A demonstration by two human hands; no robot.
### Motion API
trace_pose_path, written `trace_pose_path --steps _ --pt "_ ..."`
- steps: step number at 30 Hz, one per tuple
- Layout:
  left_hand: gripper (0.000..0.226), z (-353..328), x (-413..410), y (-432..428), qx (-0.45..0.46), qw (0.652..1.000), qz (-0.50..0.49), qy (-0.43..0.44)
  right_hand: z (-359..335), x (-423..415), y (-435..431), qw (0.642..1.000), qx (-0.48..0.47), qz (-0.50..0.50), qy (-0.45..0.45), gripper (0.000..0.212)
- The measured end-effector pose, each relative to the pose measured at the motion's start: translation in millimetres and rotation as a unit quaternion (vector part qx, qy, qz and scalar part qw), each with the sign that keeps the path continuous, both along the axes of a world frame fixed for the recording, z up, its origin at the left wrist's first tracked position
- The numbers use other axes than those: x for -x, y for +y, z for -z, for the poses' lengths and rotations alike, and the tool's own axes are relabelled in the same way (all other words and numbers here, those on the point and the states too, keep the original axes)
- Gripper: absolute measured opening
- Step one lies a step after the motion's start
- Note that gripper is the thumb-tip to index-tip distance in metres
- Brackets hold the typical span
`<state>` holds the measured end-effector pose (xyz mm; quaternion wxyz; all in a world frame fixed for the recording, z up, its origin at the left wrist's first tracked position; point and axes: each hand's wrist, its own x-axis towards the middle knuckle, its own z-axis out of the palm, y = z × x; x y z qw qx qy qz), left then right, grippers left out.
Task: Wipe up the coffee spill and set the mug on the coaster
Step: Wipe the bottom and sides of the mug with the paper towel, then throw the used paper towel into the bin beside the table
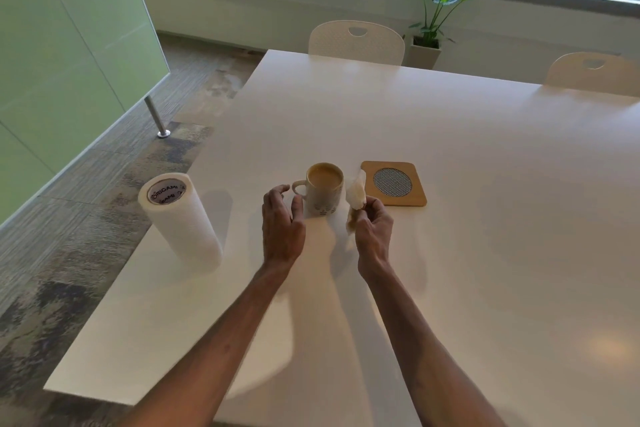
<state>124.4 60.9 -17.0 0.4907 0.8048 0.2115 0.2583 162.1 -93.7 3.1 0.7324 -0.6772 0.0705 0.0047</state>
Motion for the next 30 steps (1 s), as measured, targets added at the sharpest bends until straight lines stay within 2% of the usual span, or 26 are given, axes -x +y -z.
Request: trace_pose_path --steps 4,7,10,13,15,22,26,30 --pt "0.042 -2.8 24.7 -11.9 0.0 0.999 -0.031 -0.007 0.3 14.8 -6.4 0.999 0.032 -0.002 -0.02 0.023" --pt "0.036 -8.7 44.9 -25.0 0.017 1.0 -0.019 0.005 -2.6 30.4 -9.7 0.994 0.092 -0.018 -0.062 0.03" --pt "0.032 -18.2 65.6 -38.5 0.06 0.998 0.024 0.002 -4.7 54.0 -12.2 0.985 0.134 -0.057 -0.095 0.03" --pt "0.042 -26.4 82.5 -49.8 0.146 0.986 0.074 0.007 -7.3 76.5 -16.3 0.977 0.147 -0.104 -0.117 0.03" --pt "0.047 -28.8 97.6 -56.2 0.171 0.982 0.085 0.007 -8.1 93.9 -19.6 0.973 0.141 -0.128 -0.131 0.03" --pt "0.025 -25.8 173.2 -72.0 0.128 0.991 0.024 0.002 -3.6 153.0 -29.2 0.968 0.112 -0.181 -0.133 0.036" --pt "0.012 -22.0 226.8 -76.2 0.117 0.992 -0.049 0.018 5.2 196.2 -22.0 0.963 0.112 -0.218 -0.115 0.042" --pt "0.022 -20.6 268.4 -62.6 0.164 0.983 -0.084 0.012 5.1 229.9 -1.9 0.962 0.093 -0.24 -0.09 0.041"
